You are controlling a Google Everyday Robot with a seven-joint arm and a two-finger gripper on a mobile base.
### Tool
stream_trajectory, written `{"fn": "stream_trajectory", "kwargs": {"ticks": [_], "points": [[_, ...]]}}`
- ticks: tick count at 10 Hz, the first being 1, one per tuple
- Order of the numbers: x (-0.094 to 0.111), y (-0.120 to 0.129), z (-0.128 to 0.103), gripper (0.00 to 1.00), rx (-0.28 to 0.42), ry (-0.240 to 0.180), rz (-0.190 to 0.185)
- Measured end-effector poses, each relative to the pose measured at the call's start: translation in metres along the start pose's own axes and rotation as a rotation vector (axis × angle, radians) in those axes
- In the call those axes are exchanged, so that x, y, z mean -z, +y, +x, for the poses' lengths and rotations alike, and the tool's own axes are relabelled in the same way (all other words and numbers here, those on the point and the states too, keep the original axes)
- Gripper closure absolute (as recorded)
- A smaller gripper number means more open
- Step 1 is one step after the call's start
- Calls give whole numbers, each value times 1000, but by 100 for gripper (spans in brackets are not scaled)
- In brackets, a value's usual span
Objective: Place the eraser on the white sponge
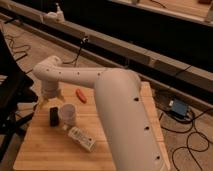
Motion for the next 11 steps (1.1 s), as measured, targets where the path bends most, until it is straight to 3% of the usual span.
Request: {"fn": "stream_trajectory", "kwargs": {"ticks": [3,7,10,11], "points": [[-34,19,1,25,33,38,-32],[-81,30,14,25,27,107,-90],[-102,31,21,25,26,151,-92],[-106,26,22,32,21,161,-81]]}}
